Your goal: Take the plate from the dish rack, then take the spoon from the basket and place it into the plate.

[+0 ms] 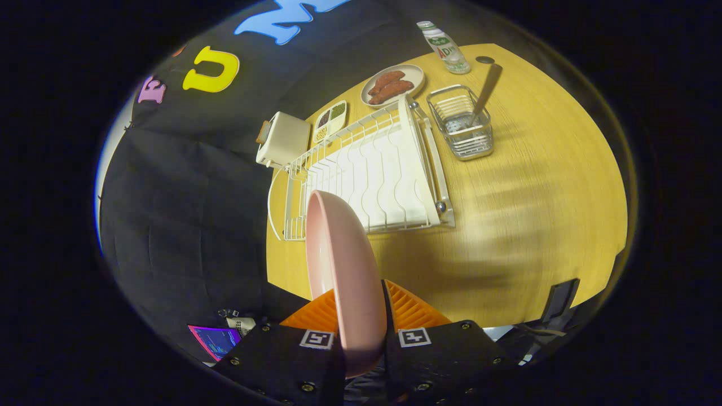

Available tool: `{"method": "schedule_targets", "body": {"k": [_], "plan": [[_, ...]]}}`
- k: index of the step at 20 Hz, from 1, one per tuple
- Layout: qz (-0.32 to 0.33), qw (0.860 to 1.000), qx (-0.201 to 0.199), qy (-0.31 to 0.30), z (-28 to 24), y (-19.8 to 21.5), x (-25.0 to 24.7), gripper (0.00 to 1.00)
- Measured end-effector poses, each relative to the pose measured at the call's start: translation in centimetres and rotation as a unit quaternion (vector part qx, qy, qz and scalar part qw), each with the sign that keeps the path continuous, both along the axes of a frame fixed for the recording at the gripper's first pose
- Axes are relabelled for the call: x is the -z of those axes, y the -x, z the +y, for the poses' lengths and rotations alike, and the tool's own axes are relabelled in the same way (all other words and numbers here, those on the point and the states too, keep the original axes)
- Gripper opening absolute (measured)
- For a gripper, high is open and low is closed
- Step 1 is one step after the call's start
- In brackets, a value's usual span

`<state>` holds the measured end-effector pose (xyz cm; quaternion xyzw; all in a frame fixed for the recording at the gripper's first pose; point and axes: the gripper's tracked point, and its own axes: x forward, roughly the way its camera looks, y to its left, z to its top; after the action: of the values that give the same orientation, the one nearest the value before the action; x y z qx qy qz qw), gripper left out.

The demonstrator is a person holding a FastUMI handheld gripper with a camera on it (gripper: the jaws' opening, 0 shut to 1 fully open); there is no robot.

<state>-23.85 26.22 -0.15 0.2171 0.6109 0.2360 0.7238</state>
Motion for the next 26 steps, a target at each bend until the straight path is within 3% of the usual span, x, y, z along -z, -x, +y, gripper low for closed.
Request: {"method": "schedule_targets", "body": {"k": [13,23,25,26], "plan": [[0.026,0.998,0.059,-0.004,-0.6,3.8,9.8,0.27],[0.031,0.997,0.063,-0.018,3.2,3.3,13.0,0.27],[0.022,0.998,0.053,0.006,3.3,3.5,13.7,0.29],[0.018,0.999,0.049,0.008,3.7,3.4,13.8,0.35]]}}
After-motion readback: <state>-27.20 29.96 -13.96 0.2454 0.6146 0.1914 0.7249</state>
